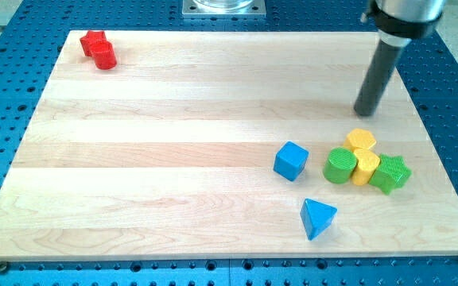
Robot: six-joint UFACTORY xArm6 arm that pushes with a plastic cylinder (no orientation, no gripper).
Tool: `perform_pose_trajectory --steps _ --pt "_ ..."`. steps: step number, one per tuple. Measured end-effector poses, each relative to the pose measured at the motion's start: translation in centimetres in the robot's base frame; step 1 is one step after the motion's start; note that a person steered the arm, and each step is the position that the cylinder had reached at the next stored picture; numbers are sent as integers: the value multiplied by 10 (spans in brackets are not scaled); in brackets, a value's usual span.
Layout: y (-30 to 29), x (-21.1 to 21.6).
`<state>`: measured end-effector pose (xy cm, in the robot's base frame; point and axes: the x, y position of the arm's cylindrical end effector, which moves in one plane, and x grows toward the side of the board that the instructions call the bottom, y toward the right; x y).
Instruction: Separate the green blocks from the yellow blocks
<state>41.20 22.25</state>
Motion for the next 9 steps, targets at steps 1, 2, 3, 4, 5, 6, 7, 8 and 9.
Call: perform_pose_trajectory --steps 1,2,3,4,5,6,7,8,9 --pt "3 14" --pt "3 28" --pt "3 28" --pt "3 42" --pt "3 65" --pt "0 77" --pt "0 99" --pt "6 104" --pt "4 105"
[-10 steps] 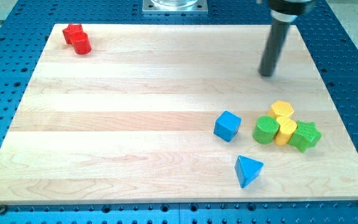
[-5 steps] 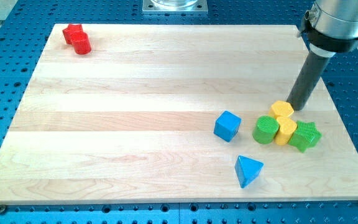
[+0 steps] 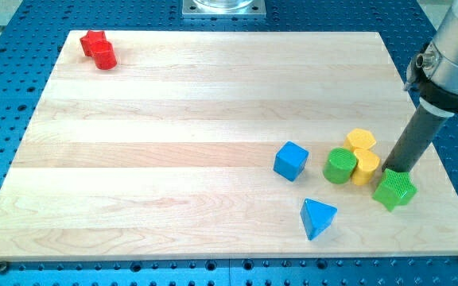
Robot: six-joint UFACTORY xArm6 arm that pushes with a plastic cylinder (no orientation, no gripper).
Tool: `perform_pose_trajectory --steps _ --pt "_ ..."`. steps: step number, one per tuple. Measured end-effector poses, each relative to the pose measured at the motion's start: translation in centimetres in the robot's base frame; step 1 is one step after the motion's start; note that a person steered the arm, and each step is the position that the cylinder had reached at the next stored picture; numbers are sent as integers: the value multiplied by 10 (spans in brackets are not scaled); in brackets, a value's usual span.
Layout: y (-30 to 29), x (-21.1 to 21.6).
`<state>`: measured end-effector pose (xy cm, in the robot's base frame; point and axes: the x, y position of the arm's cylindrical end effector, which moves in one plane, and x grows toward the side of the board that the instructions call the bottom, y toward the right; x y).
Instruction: Separate the green blocks from the yellow blocks
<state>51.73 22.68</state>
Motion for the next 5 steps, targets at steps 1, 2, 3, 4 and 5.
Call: perform_pose_trajectory --steps 1,2,3,4,5 --pt "-20 18" --pt "-50 21" --pt "-62 -4" --pt "-63 -36" --pt "-94 -56"
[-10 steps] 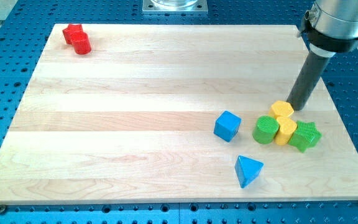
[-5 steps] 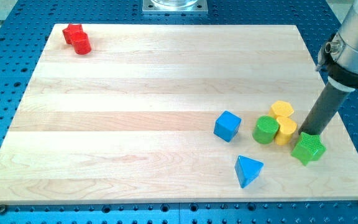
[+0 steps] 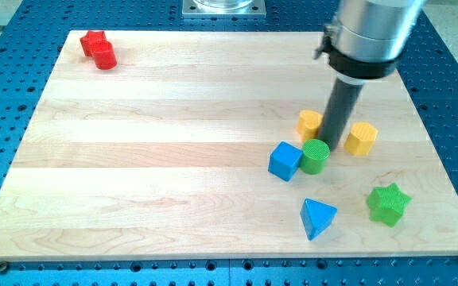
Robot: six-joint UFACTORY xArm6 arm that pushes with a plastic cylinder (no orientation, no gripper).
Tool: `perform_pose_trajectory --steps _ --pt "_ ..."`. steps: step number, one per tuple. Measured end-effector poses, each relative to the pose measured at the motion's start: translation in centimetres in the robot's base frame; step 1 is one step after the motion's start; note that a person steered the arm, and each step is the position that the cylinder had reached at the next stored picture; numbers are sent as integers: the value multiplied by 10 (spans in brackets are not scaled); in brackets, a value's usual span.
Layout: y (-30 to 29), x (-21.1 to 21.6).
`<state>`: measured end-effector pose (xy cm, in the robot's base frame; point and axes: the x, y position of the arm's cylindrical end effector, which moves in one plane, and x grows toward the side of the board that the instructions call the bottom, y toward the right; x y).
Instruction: Separate the green blocks from the yellow blocks
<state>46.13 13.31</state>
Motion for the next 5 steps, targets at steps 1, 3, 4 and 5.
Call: perform_pose_trajectory --steps 1,3,4,5 --pt "-32 15" --pt "25 44" --pt "-10 40" --pt "0 74"
